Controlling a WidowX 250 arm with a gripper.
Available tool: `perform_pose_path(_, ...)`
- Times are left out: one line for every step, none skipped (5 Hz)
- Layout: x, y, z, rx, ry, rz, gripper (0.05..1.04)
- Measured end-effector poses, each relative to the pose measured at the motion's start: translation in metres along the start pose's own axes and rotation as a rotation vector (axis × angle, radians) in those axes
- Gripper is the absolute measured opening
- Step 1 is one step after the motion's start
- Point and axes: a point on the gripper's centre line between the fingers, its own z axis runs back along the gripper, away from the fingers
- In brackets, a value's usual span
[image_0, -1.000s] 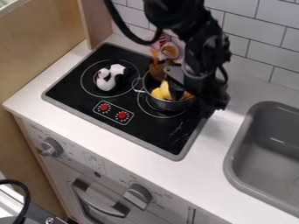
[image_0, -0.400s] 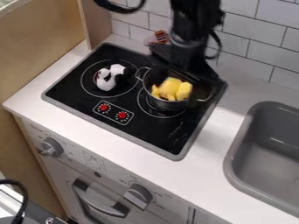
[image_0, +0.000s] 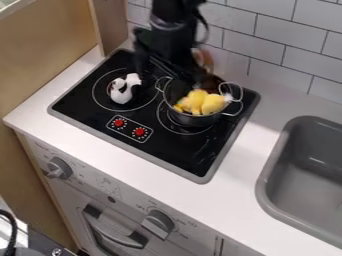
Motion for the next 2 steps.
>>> perform_pose_path(0.0,0.027,0.0,0.017,-0.025,-0.043,0.997)
perform_pose_path(0.003,0.046,0.001,0.037,-0.037,-0.071,0.997)
